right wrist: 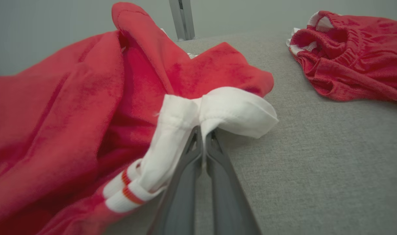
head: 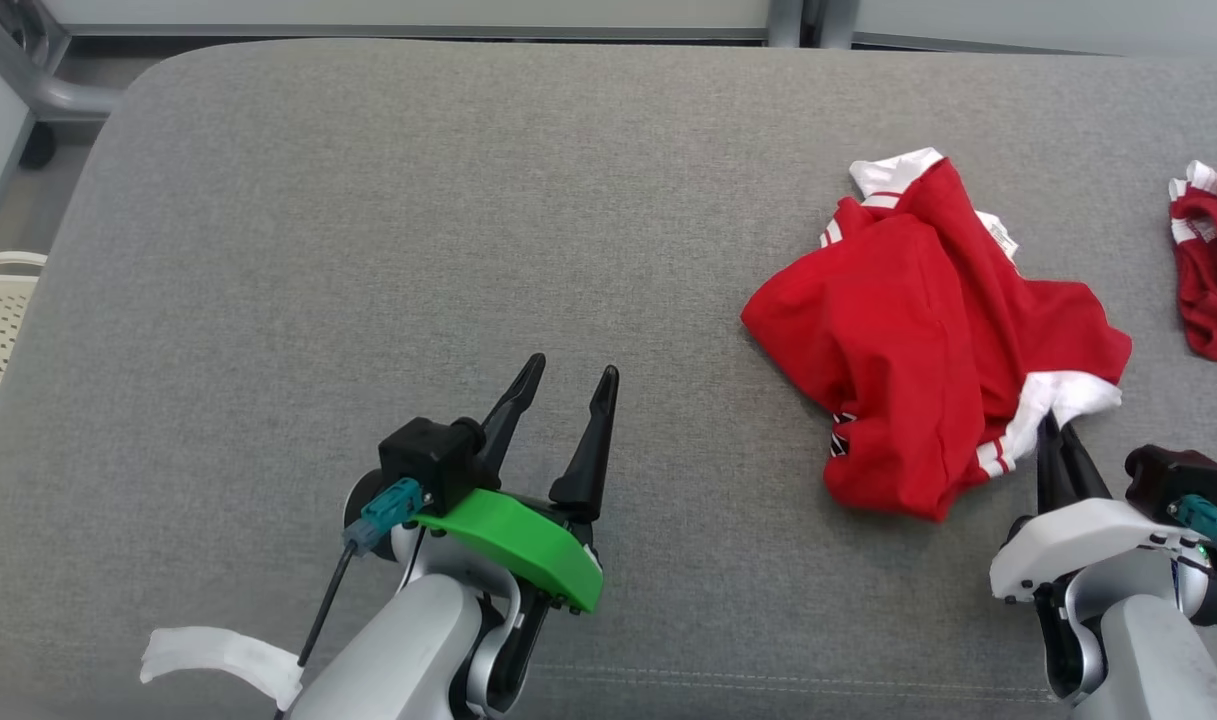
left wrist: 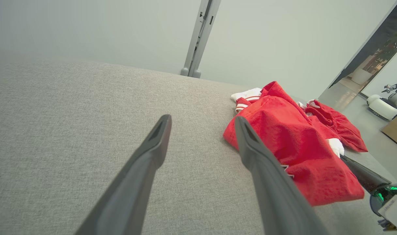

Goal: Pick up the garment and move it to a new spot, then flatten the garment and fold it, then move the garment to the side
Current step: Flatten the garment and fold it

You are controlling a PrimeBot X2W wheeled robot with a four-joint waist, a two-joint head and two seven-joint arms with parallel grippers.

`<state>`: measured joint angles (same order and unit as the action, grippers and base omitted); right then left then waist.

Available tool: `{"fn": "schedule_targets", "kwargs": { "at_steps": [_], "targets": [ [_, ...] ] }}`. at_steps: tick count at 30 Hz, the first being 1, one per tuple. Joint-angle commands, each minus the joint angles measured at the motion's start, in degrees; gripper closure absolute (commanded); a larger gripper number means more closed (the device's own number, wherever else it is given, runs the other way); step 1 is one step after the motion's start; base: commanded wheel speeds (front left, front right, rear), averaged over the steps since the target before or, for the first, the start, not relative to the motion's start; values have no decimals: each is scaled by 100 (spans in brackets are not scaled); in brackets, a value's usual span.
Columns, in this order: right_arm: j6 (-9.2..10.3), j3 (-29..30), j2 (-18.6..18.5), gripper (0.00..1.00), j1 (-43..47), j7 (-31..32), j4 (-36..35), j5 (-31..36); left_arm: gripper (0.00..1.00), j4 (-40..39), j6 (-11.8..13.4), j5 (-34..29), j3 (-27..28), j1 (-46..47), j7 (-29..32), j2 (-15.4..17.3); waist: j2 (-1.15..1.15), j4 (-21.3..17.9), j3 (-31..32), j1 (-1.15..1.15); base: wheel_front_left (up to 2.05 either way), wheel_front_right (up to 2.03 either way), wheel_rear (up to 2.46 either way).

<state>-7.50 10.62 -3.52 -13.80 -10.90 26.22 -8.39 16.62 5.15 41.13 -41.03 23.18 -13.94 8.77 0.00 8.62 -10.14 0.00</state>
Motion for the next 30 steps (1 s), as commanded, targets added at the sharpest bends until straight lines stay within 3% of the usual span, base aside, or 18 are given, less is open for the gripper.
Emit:
{"fn": "schedule_targets", "kwargs": {
  "at_steps": [1, 2, 11, 19, 30],
  "targets": [
    [2, 8, 8, 22, 118, 48, 57, -55, 0, -46, 21, -21, -28, -16, 19, 34, 0, -141, -43, 0, 0, 0, 0],
    [2, 10, 13, 0, 156, 62, 75, -63, 0, -50, 17, -38, -48, 5, 20, 32, 0, -179, -52, 0, 0, 0, 0],
    [2, 98, 36, 0, 371, 125, -180, -74, 0, 50, -192, -181, -459, 430, 312, -234, 0, -607, -45, 0, 0, 0, 0],
    [2, 140, 49, 0, 447, 231, -918, 26, 0, 486, -437, 21, -896, 1351, 962, -538, 0, -1088, -48, 0, 0, 0, 0],
    [2, -470, 57, 0, 353, 481, -1699, -173, 0, 1614, -282, 683, -1462, 2719, 1844, -577, 0, -1943, -265, 0, 0, 0, 0]
  ]
}}
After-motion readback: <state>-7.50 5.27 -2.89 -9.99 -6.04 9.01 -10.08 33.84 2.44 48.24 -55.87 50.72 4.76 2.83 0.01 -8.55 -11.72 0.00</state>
